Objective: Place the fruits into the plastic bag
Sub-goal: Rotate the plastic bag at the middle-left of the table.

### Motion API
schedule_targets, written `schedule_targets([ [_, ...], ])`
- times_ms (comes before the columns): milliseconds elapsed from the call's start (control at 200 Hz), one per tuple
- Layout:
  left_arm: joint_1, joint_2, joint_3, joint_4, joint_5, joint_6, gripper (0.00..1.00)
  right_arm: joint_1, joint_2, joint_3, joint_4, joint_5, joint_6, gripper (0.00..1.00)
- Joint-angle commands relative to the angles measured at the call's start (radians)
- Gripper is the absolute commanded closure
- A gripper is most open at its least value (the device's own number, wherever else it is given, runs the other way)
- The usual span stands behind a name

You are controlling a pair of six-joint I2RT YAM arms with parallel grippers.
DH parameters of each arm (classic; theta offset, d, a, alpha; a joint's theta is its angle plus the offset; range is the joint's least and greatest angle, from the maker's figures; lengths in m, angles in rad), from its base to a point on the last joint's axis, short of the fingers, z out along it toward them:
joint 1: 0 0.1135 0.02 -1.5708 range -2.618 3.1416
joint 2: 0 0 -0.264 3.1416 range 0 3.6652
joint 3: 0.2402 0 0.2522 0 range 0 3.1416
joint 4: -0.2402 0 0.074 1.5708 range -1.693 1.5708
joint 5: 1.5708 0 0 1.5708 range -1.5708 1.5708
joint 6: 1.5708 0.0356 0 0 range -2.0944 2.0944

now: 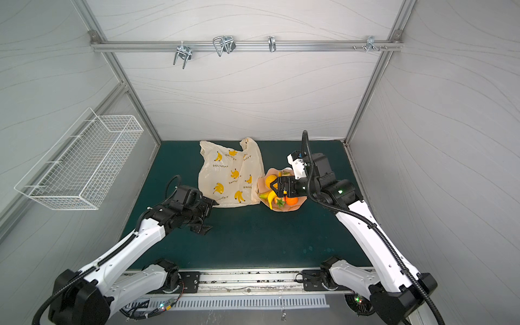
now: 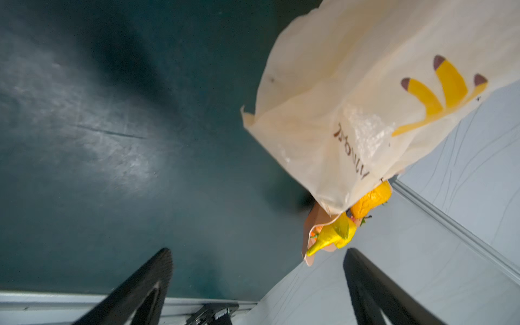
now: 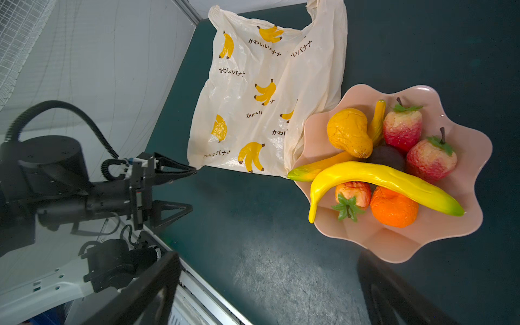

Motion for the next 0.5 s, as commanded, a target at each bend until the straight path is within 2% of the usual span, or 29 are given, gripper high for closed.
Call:
schedule_targets([
  [0,-0.035,0.095,0.067,0.104,-0.114,-0.112,0.03,0.006,-0.020,-0.002,-0.026,-0.070,-0.006,0.01],
  [85,-0.045,0.150,0.072,0.160,-0.156,-0.135,0.05,0.006,-0.020,-0.021,0.000,-0.101,0.010,0.01],
  [215,-0.048,0.212,0.126,0.178,-0.205,-0.096,0.16,0.008,-0.019,-0.042,0.038,-0.143,0.035,0.01],
  [315,-0.045,0.264,0.139,0.170,-0.228,-0.052,0.32,0.008,-0.025,-0.062,0.056,-0.140,0.031,0.01],
  [405,-0.028,0.280,0.124,0.171,-0.245,0.000,0.52,0.009,-0.020,-0.056,0.052,-0.144,0.019,0.01],
  [495,0.031,0.282,0.120,0.138,-0.233,0.107,0.74,0.008,-0.015,-0.052,0.058,-0.149,0.010,0.01],
])
